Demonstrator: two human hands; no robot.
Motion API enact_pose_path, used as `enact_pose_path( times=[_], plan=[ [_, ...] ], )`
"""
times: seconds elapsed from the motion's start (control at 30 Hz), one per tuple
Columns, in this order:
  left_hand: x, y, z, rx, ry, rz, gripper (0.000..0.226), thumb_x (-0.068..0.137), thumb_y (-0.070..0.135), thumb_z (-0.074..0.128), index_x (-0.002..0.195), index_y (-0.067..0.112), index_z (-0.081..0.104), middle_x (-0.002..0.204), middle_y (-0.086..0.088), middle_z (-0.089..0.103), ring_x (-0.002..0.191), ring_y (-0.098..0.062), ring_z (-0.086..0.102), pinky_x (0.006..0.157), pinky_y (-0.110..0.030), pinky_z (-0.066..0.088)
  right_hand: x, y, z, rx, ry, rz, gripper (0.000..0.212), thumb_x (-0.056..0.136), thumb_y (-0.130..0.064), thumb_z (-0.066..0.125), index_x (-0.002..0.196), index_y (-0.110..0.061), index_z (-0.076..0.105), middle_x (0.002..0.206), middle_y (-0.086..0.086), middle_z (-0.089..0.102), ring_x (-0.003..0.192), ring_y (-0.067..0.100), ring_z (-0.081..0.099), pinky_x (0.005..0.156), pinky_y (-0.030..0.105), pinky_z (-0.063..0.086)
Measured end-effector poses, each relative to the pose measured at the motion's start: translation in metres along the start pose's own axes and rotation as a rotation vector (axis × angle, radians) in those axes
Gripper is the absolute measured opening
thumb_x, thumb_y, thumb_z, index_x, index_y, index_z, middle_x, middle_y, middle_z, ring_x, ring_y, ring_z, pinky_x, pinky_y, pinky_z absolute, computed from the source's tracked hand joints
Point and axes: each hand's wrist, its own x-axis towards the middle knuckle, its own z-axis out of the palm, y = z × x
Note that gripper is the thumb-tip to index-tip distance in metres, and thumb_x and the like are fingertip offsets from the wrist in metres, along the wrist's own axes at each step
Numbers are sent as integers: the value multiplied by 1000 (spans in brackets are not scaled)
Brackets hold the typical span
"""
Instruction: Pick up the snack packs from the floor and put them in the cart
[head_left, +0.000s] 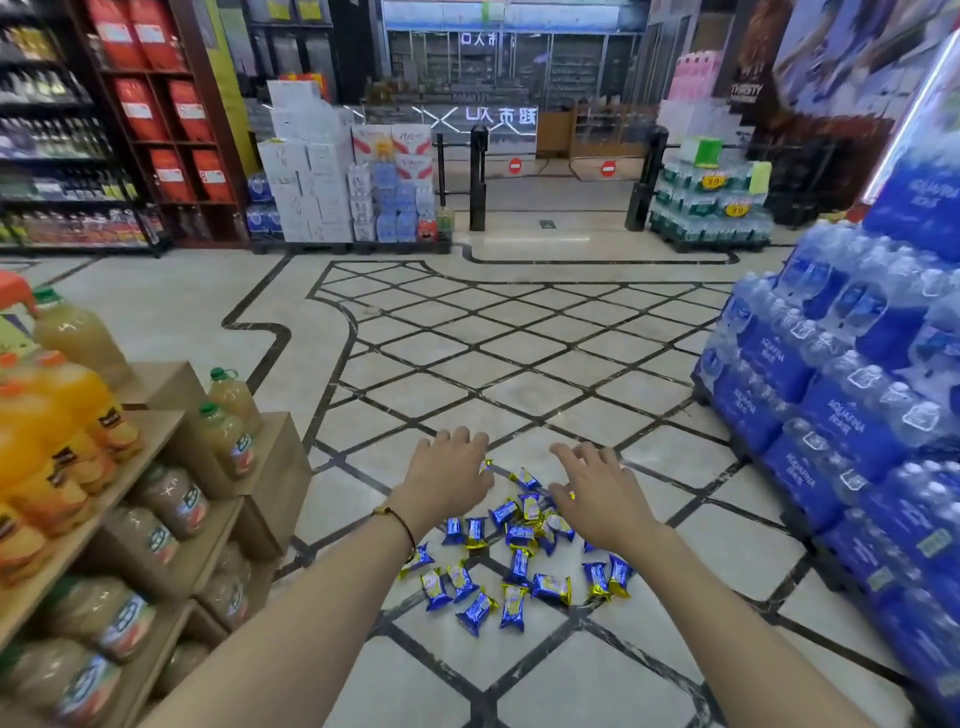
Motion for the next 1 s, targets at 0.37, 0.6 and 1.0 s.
enact_pose_path(
  times=[0.37,0.6,1.0],
  plan=[
    [205,-10,71,-39,-95,-56,56,92,51,52,139,21,42,144,-8,40,126,-31,41,97,-44,40,185,81,100,130,-97,3,49,97,-33,42,143,-23,32,132,9,46,118,33,40,90,46,46],
    [263,-27,177,-73,-202,-124,57,91,41,51,142,19,40,135,-11,49,118,-34,49,93,-44,45,257,111,200,205,-157,55,40,95,-25,47,134,-13,44,123,19,49,111,41,44,83,47,46],
    [287,-65,522,-201,-341,-152,48,89,33,52,134,19,45,113,-9,54,105,-34,53,81,-47,49,253,128,542,255,-229,178,46,87,-26,46,129,-11,54,102,20,56,91,40,49,74,47,45]
  ],
)
